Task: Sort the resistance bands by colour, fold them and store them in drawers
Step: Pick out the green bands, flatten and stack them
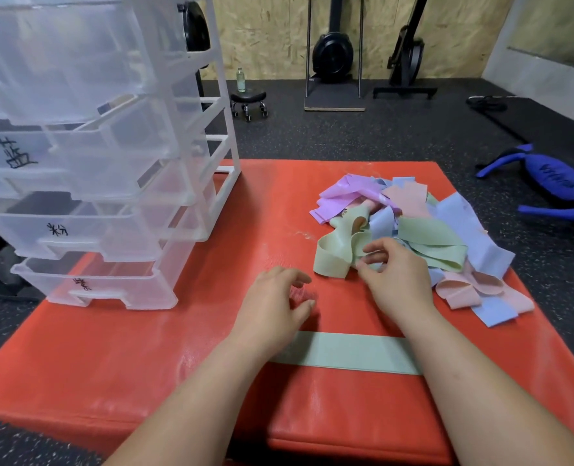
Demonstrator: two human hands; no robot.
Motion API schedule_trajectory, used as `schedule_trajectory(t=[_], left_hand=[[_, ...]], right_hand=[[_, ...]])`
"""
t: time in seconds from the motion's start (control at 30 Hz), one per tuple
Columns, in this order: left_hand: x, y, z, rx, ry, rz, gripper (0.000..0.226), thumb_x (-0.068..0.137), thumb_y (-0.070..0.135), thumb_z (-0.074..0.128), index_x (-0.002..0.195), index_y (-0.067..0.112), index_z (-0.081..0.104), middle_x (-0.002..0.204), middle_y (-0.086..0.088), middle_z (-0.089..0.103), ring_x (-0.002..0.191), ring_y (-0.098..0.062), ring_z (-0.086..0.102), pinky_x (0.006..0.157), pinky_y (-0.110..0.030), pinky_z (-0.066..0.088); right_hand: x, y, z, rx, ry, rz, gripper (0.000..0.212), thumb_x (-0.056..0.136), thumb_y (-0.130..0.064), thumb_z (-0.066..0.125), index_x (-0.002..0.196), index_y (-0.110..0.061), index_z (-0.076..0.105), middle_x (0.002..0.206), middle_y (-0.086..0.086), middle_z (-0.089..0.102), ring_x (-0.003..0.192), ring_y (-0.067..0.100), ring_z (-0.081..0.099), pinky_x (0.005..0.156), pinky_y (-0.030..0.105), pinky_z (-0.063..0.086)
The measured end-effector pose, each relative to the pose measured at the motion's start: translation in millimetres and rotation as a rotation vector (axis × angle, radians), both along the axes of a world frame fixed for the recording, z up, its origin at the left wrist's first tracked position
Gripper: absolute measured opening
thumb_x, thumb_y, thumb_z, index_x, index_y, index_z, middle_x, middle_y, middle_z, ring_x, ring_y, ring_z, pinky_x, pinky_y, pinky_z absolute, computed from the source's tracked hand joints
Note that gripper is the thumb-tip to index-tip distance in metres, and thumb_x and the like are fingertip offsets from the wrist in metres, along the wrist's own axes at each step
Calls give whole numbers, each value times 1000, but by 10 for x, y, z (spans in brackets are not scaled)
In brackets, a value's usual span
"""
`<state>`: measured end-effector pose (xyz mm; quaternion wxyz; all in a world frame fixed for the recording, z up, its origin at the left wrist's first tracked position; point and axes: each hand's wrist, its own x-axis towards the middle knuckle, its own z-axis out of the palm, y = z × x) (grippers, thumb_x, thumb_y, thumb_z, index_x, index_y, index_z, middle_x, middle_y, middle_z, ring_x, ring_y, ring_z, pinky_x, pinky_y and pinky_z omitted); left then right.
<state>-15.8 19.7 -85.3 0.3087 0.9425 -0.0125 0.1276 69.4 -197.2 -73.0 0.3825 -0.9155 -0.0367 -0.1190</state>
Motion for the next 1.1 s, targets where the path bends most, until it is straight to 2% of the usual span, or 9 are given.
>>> schedule_trajectory(t=[0.07, 0.13, 0.3, 0.5, 0.67, 0.8, 0.93, 1.0, 1.1], left_hand=[[20, -55, 6, -2, 2, 6, 32, 88, 35, 78, 119, 35, 69, 107, 15, 61, 105, -14, 57, 95, -33, 46], [32, -105, 3, 4, 6, 15, 32, 88, 36, 78, 119, 35, 69, 108, 14, 63, 106, -15, 58, 96, -36, 48], [-4, -135, -24, 20, 24, 39, 35, 87, 35, 78, 120, 36, 68, 109, 13, 62, 105, -15, 58, 96, -38, 50], [-89, -101, -32, 17, 2, 54, 36, 86, 34, 78, 120, 36, 68, 110, 15, 62, 105, -12, 58, 95, -33, 49], [-135, -40, -49, 32, 13, 62, 36, 86, 33, 77, 121, 34, 68, 110, 13, 63, 106, -12, 58, 95, -31, 47], [-145, 38, -44, 33, 22, 95, 35, 88, 35, 75, 122, 35, 68, 111, 14, 64, 107, -13, 57, 96, -33, 47], [-127, 118, -61, 37, 39, 145, 35, 89, 38, 74, 123, 35, 68, 111, 12, 63, 107, -16, 57, 96, -38, 49], [-109, 155, -81, 33, 44, 161, 34, 88, 38, 74, 122, 35, 68, 109, 12, 63, 106, -17, 58, 96, -38, 49], [-62, 225, -116, -3, 44, 164, 32, 90, 36, 73, 122, 34, 69, 109, 12, 62, 106, -14, 59, 96, -34, 49]], right_hand=[[-21, -5, 5, -55, 14, 66, 41, 81, -50, 80, 116, -40, 63, 105, -12, 71, 102, 13, 65, 90, 39, 54], [-59, 8, -2, -90, 63, 138, 49, 81, -53, 80, 125, -43, 62, 108, -11, 70, 106, 14, 62, 91, 38, 53], [-85, 66, -17, -183, -22, 160, 20, 84, -43, 81, 102, -37, 73, 98, -20, 74, 101, 15, 64, 81, 32, 51], [-87, 166, 44, -114, 42, 13, 62, 69, -79, 75, 111, -39, 53, 96, -20, 65, 100, 9, 53, 82, 39, 53], [-30, 319, -20, -157, 31, -12, 49, 78, -68, 75, 114, -36, 63, 101, -17, 71, 110, 15, 62, 82, 36, 54], [23, 376, -32, -304, -48, 37, 55, 85, -68, 67, 129, -36, 65, 123, -12, 70, 118, 23, 51, 96, 42, 49], [11, 526, -28, -528, -17, 255, 66, 93, -70, 51, 154, -49, 34, 160, -7, 41, 136, 27, 36, 108, 46, 34], [-8, 605, -63, -595, 25, 331, 67, 96, -71, 44, 157, -50, 26, 166, -6, 30, 140, 29, 31, 110, 47, 30], [-14, 663, -86, -670, 44, 351, 63, 100, -68, 38, 155, -38, 35, 164, -10, 32, 141, 27, 30, 109, 46, 30]])
